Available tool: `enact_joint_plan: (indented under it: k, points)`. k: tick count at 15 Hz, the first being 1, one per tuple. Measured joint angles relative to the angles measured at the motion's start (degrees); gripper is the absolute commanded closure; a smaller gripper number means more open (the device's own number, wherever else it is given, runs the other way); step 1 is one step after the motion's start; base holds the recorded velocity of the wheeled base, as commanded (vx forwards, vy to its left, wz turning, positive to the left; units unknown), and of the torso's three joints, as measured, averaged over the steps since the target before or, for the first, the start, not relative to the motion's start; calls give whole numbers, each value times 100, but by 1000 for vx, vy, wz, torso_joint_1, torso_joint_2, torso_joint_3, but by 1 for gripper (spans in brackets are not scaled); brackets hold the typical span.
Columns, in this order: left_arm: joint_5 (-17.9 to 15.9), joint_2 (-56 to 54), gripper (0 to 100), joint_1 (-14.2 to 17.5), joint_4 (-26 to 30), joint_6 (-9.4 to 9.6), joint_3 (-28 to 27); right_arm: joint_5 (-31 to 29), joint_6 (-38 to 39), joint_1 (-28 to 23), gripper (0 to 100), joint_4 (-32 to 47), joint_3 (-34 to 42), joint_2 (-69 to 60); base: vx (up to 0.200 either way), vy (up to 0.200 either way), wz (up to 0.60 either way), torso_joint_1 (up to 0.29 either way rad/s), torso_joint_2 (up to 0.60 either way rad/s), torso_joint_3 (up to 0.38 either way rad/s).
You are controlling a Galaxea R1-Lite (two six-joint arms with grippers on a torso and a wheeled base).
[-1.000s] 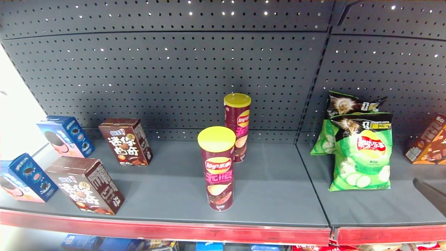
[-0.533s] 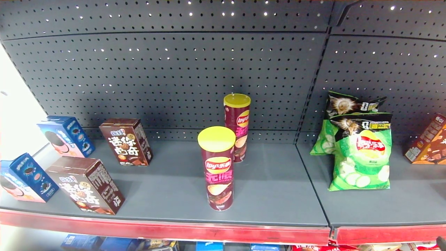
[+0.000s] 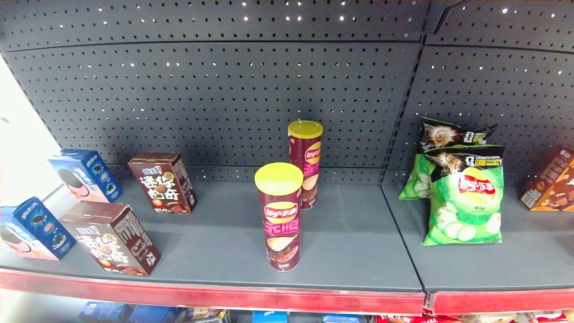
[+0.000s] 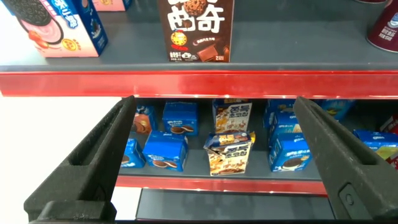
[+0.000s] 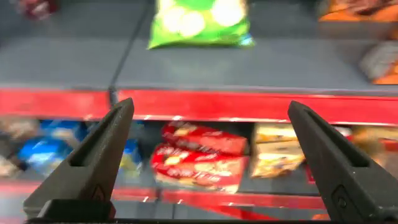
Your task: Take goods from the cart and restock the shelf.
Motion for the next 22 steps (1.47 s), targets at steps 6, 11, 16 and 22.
enact_joint_plan:
  k: [6, 11, 16, 22]
  points:
    - [0, 0, 0, 0, 0, -2, 0, -362, 24, 118, 0, 427, 5, -304, 0, 0, 0, 0, 0, 0]
    - [-11, -2, 0, 2, 0, 20, 0, -319, -15, 123, 0, 429, 5, -325, 0, 0, 0, 0, 0, 0]
    - [-349, 155, 0, -223, 116, 378, -805, -318, -15, 118, 0, 429, 5, -328, 0, 0, 0, 0, 0, 0]
    - [-1541, 2325, 0, -443, 230, 484, -2031, -318, -15, 123, 0, 429, 5, -324, 0, 0, 0, 0, 0, 0]
